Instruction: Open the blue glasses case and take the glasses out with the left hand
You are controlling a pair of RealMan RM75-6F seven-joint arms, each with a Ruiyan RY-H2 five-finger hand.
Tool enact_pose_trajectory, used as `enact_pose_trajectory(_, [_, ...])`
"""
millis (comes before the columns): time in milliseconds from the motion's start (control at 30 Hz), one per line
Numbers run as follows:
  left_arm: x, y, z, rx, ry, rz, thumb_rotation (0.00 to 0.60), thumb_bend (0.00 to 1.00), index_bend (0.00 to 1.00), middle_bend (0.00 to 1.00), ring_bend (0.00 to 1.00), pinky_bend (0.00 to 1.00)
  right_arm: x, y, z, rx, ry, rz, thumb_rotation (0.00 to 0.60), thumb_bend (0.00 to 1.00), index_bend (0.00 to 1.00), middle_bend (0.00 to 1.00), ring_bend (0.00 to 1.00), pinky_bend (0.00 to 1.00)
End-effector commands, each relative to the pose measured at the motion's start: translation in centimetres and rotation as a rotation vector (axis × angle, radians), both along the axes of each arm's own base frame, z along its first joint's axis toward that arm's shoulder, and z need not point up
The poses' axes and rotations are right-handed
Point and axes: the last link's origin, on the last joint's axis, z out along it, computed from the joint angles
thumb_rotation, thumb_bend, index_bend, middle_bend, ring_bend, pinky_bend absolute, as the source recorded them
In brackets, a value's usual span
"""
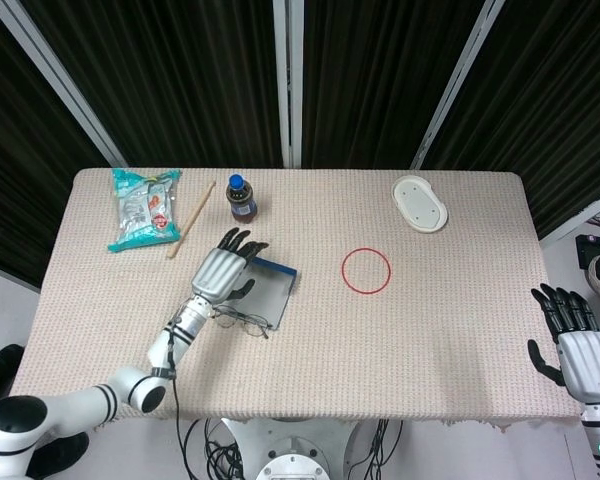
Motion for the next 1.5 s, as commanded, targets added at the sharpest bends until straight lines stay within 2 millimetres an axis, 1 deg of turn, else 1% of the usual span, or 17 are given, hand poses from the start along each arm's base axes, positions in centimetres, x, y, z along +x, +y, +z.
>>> enact_pose_trajectory(33, [-1.7,-3.0,2.2,-0.006,0.048,0.013,0.600,0.38,0.34,0.19,0.03,0.00,0.1,-0.2,-0.1,0.006,0.001,0.006,0.600,0.42,0.00,0.06,0.00,0.00])
enact_pose_trajectory(100, [-2.0,-4.1,2.1,-0.037,0.110,0.009,0.600,0.39,0.36,0.19,0.03,0.00,0.3,-0.4,-0.2,0.011,0.001,0.012,0.600,0.41,0.00,0.06,0.00,0.00])
enact_pose_trajectory(200, [-2.0,-5.3,1.6,-0.080,0.173,0.027,0.600,0.39,0.37,0.19,0.03,0.00,0.4,-0.6,-0.3,0.017,0.002,0.019,0.600,0.41,0.00,0.06,0.00,0.00])
enact_pose_trajectory(333, [-1.8,-6.0,0.7,-0.098,0.201,0.054,0.600,0.39,0.38,0.20,0.03,0.00,0.5,-0.7,-0.3,0.019,0.002,0.022,0.600,0.41,0.00,0.06,0.00,0.00])
enact_pose_trajectory(500, [-1.7,-6.3,-0.4,-0.112,0.211,0.078,0.600,0.39,0.38,0.19,0.03,0.00,0.5,-0.7,-0.4,0.024,0.001,0.023,0.600,0.41,0.00,0.06,0.00,0.00])
enact_pose_trajectory(800, [-1.5,-6.6,-1.0,-0.125,0.208,0.085,0.600,0.39,0.39,0.19,0.04,0.00,0.4,-0.8,-0.4,0.026,0.000,0.020,0.600,0.41,0.00,0.06,0.00,0.00])
enact_pose_trajectory(1000, [-1.9,-6.5,-1.4,-0.128,0.208,0.104,0.600,0.39,0.45,0.20,0.04,0.00,0.3,-0.7,-0.3,0.021,0.001,0.017,0.600,0.41,0.00,0.06,0.00,0.00])
enact_pose_trajectory(1200, [-2.1,-6.5,-1.8,-0.134,0.200,0.109,0.600,0.42,0.51,0.22,0.03,0.00,0.2,-0.6,-0.3,0.019,-0.001,0.014,0.600,0.40,0.00,0.06,0.00,0.00])
enact_pose_trajectory(1300, [-2.1,-6.3,-1.8,-0.124,0.173,0.113,0.600,0.43,0.55,0.24,0.03,0.00,0.2,-0.5,-0.2,0.018,-0.001,0.015,0.600,0.40,0.00,0.06,0.00,0.00])
enact_pose_trajectory(1500, [-2.7,-6.2,-1.9,-0.133,0.167,0.129,0.600,0.52,0.65,0.30,0.05,0.00,0.2,-0.4,-0.1,0.011,-0.003,0.019,0.600,0.41,0.00,0.06,0.00,0.00])
